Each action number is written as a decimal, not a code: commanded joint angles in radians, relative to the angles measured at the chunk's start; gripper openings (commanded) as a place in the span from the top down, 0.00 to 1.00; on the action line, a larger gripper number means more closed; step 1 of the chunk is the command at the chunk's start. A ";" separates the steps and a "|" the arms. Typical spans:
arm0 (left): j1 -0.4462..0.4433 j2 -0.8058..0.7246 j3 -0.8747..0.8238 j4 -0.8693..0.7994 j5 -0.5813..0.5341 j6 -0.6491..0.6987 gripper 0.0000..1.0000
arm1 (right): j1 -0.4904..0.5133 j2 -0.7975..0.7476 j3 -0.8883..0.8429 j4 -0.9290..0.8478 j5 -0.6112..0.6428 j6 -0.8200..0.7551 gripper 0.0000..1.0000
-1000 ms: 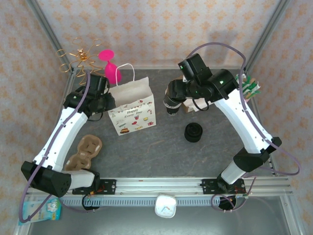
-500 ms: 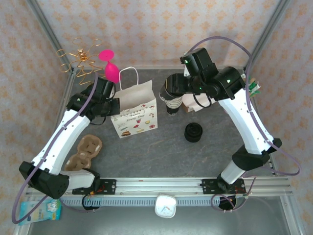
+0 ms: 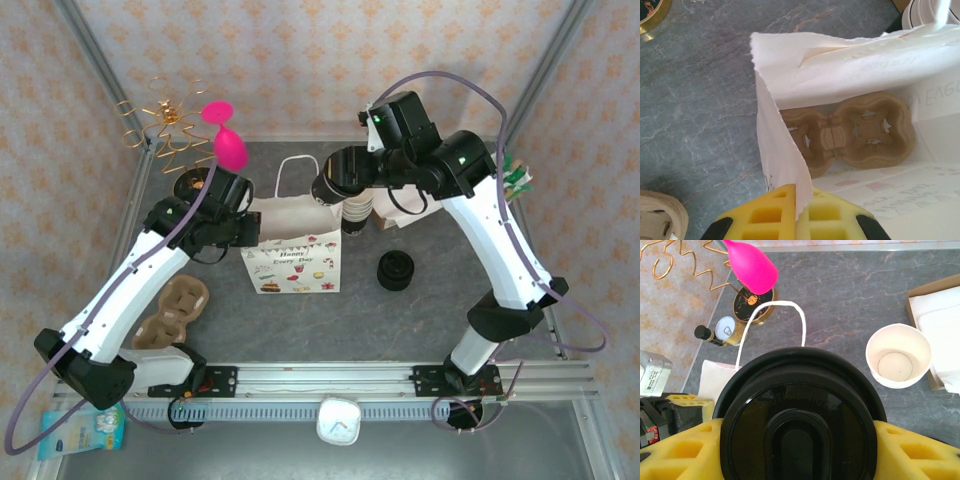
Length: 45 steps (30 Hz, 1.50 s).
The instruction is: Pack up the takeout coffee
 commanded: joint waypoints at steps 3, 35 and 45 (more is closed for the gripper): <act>-0.024 -0.003 0.038 -0.012 -0.041 -0.025 1.00 | 0.017 0.003 0.034 0.020 -0.060 -0.010 0.40; -0.033 0.001 0.042 -0.003 -0.096 -0.083 1.00 | 0.077 -0.074 -0.008 -0.005 -0.088 0.052 0.41; -0.034 0.005 0.045 0.010 -0.079 -0.082 1.00 | 0.078 -0.080 -0.095 0.037 -0.109 0.049 0.41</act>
